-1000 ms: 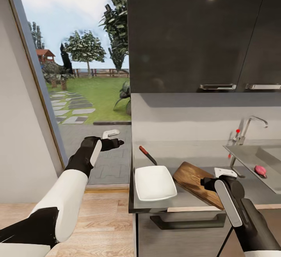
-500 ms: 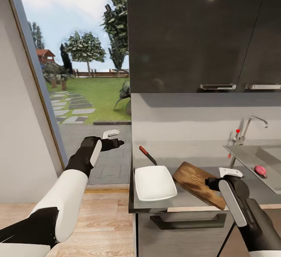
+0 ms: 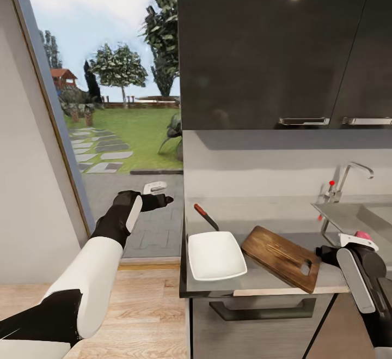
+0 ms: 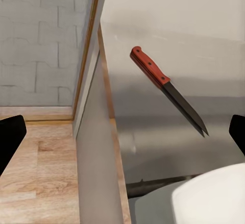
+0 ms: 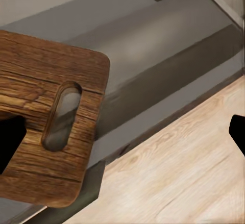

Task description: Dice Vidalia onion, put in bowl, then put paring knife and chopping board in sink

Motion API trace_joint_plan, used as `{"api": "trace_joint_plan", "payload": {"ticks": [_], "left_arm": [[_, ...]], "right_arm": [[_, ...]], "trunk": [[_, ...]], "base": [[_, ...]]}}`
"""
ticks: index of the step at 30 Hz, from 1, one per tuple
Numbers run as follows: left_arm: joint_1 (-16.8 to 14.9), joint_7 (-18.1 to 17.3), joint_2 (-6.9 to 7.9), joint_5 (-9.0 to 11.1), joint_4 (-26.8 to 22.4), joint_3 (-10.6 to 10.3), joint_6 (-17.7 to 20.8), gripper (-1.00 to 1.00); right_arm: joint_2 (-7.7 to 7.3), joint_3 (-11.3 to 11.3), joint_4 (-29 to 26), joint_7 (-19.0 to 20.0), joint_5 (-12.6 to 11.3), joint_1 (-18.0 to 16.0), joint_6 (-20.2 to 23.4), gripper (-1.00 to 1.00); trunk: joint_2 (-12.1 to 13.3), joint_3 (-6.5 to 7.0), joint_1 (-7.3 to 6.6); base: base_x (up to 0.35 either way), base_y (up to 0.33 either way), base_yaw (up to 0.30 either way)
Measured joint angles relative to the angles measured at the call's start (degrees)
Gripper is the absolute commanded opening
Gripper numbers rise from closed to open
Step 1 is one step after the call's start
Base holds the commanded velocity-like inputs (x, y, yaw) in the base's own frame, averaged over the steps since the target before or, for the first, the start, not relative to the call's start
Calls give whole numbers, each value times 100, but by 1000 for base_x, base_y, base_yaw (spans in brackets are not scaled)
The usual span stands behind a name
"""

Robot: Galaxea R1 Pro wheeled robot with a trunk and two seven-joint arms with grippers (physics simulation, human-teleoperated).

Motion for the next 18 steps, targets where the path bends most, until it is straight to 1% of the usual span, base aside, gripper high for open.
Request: {"api": "trace_joint_plan", "payload": {"ticks": [7,13,18], "left_arm": [[0,0,-3,-5,4,0,0,100],[0,0,-9,-6,5,0,0,100],[0,0,-19,-4,5,0,0,100]], "right_arm": [[-24,-242,1,50,-11,0,-2,100],[-27,-303,1,61,-15,3,-9,100],[-18,-288,9,94,-23,6,-13,100]], "trunk": [[0,0,0],[0,0,0],[0,0,0]], "base": [[0,0,0],[0,0,0],[0,0,0]]}}
